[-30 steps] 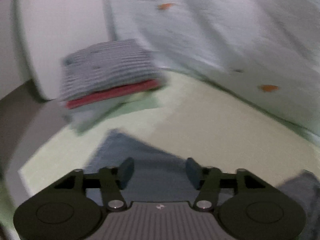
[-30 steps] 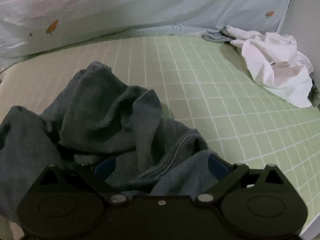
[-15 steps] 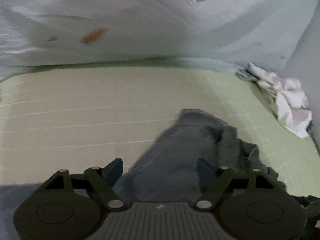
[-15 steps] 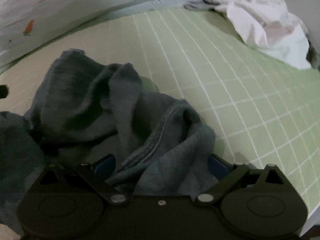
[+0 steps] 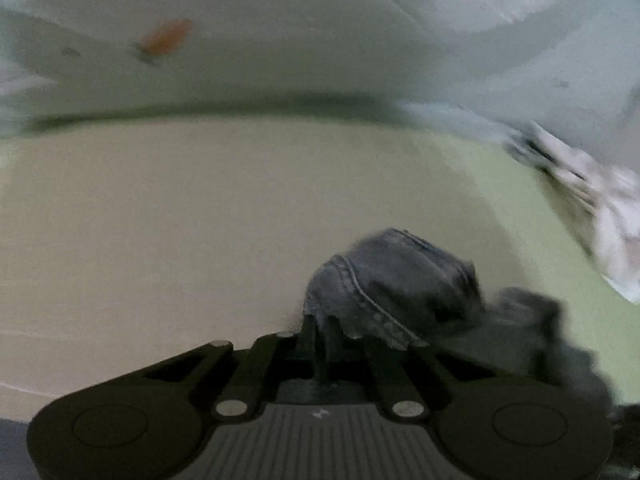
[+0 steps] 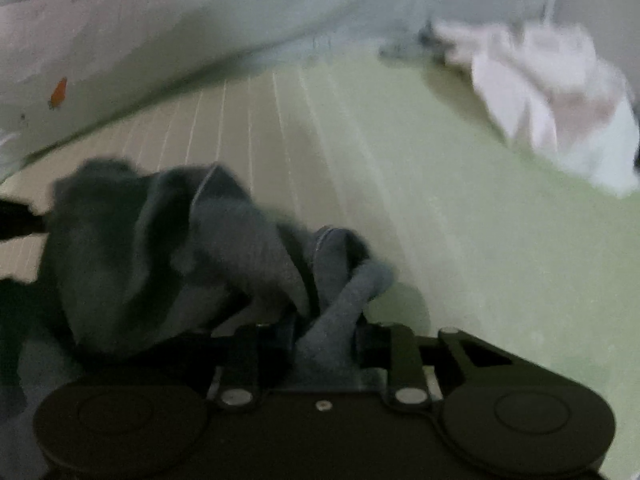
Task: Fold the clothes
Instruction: 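Carry the held jeans with both grippers and lay them flat on the sheet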
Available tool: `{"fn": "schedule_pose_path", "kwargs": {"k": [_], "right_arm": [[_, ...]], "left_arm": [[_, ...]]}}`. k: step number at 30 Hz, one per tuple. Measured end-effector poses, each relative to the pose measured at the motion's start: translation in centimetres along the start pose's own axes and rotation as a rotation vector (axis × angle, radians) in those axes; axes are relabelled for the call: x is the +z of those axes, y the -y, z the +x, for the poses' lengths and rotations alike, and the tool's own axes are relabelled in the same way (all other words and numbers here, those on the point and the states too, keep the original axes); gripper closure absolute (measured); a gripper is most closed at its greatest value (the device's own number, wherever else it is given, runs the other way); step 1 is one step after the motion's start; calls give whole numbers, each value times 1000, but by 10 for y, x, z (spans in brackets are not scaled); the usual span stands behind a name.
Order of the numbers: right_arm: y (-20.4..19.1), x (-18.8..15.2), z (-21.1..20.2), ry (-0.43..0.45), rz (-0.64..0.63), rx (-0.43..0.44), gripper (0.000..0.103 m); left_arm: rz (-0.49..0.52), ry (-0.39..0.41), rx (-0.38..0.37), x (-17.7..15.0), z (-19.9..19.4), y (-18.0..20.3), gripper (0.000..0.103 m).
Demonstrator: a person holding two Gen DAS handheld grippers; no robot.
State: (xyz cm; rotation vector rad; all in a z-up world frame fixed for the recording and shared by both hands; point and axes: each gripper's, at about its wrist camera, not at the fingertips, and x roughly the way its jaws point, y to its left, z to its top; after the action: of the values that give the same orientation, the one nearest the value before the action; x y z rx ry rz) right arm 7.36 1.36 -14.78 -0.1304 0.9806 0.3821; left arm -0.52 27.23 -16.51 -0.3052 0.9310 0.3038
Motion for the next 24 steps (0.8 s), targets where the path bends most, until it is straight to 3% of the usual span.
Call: {"fn": "schedule_pose_path", "kwargs": {"k": [5, 8, 9, 11, 13, 14, 15, 17, 20, 24], "right_arm": [[-27, 76, 20, 142, -138, -5, 78], [-60, 122, 28, 243, -179, 94, 74], [-72, 136, 29, 274, -192, 137, 70], [-114, 151, 38, 298, -267, 110, 50], [-151, 148, 43, 326, -340, 47, 33], [-169, 145, 44, 345, -371, 26, 29], [-171, 136, 43, 326, -361, 43, 17], [-177, 118, 42, 289, -342, 77, 8], [-185, 91, 40, 233, -312, 127, 4], [-174, 40, 34, 116, -285, 93, 3]], "left_arm": [[-236, 90, 227, 25, -17, -102, 98], [-374, 140, 319, 31, -31, -159, 98], [-404, 156, 346, 32, -37, -172, 97], [-433, 182, 420, 31, -47, -193, 92], [-445, 187, 471, 25, -58, -205, 78], [-453, 189, 488, 22, -64, -210, 64], [-467, 191, 484, 15, -70, -216, 53], [-510, 184, 448, -4, -82, -222, 40], [-522, 117, 463, -43, -93, -223, 34], [-598, 22, 528, -99, -107, -227, 25]]}}
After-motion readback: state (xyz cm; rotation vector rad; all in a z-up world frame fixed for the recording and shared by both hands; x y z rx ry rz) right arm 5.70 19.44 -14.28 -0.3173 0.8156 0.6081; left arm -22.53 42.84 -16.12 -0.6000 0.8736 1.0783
